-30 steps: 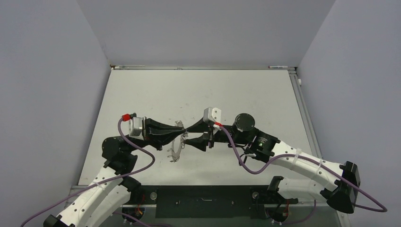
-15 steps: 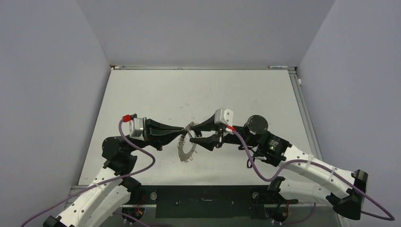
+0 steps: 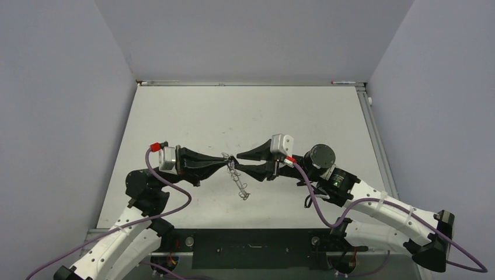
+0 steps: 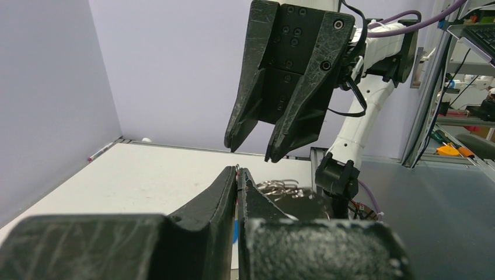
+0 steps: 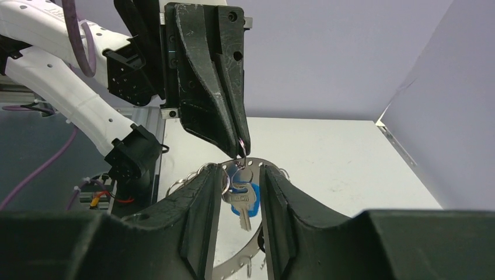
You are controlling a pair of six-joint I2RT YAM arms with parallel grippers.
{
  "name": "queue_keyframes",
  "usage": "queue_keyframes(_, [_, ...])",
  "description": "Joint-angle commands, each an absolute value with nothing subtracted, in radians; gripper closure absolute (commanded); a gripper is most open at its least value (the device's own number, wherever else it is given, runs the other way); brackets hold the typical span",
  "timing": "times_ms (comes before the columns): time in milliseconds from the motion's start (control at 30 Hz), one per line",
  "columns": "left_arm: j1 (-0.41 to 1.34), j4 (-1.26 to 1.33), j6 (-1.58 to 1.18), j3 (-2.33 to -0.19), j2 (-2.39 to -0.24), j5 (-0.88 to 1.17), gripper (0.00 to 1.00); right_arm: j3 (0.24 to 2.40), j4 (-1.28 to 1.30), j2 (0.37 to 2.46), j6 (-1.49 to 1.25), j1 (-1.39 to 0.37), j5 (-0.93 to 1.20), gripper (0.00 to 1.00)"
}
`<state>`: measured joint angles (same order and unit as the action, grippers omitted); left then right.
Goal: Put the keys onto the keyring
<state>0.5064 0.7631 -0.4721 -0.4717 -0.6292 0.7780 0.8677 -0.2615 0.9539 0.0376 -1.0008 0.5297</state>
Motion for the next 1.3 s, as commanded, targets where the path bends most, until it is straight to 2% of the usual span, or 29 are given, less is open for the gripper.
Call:
queue_keyframes(0, [0.5,0.848,-0.495,-0.471,-0.623,0.79,1.0,0.868,-0.363,0.976,0.035,-0.994,0.542,0.7])
queue_keyframes(767, [0.502,0.852,-0.493,-0.471,-0.618,0.808,1.0,0.916,-0.383,1.058,0.022,-0.994,0.592,0.78])
queue_keyframes(1000, [0.502,0.858,-0.497,-0.471,-0.62,0.82,1.0,0.918,-0.387,1.065,0.024,-0.994,0.606,0.86])
queue_keyframes(1100, [0.503,0.858,-0.497,-0.471,-0.623,0.823,1.0,0.917,-0.392,1.067,0.027,-0.993,0.608,0.94])
queue_keyframes(1267, [0.503,0.864,-0.499,-0.469,-0.624,0.827,1.0,0.913,-0.407,1.067,0.034,-0.993,0.612,0.95])
